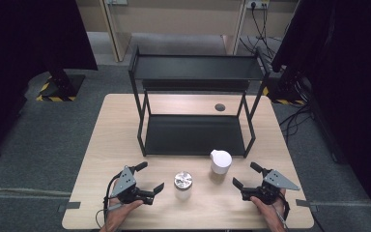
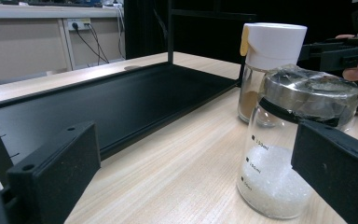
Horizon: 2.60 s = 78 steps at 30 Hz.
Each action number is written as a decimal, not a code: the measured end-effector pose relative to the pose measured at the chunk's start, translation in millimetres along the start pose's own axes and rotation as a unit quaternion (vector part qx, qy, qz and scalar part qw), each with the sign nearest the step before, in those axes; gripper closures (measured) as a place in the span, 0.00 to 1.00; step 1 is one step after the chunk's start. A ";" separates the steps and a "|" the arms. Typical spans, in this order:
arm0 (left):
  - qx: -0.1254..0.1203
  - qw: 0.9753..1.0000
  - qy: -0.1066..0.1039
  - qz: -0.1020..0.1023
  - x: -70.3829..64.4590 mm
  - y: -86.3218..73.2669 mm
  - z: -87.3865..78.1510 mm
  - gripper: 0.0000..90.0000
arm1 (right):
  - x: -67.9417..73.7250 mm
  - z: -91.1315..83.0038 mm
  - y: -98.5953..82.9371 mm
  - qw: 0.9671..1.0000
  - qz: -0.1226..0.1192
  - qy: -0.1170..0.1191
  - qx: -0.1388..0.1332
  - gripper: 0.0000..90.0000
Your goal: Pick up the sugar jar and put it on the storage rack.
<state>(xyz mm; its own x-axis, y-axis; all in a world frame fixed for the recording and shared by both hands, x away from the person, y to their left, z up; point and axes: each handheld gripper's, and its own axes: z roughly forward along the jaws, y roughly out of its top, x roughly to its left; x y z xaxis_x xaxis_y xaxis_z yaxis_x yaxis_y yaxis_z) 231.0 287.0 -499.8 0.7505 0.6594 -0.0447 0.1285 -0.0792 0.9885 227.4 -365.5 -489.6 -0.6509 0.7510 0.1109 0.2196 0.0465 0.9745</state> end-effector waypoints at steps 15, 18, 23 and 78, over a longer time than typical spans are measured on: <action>-0.001 1.000 -0.002 -0.002 0.2 -0.5 0.8 0.01 | -1.0 0.6 -0.4 1.000 0.002 0.001 0.001 0.00; -0.002 1.000 -0.002 -0.001 0.1 -0.6 0.6 0.01 | -0.4 0.7 0.0 1.000 0.003 0.002 0.002 0.00; -0.004 1.000 -0.004 -0.003 0.6 -1.0 0.5 0.01 | 0.0 0.9 -0.2 1.000 0.004 0.002 0.001 0.00; 0.014 0.997 -0.081 0.011 -16.3 1.8 24.2 0.00 | 0.4 3.0 -1.2 1.000 0.010 0.005 0.001 0.00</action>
<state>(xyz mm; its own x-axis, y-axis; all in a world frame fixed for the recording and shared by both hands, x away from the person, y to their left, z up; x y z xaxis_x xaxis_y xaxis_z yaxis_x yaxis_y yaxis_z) 234.7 257.9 -500.8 0.8475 0.5287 -0.0469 0.1260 -0.1145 0.9854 229.1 -363.3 -491.3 -0.6531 0.7457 0.1319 0.2343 0.0333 0.9716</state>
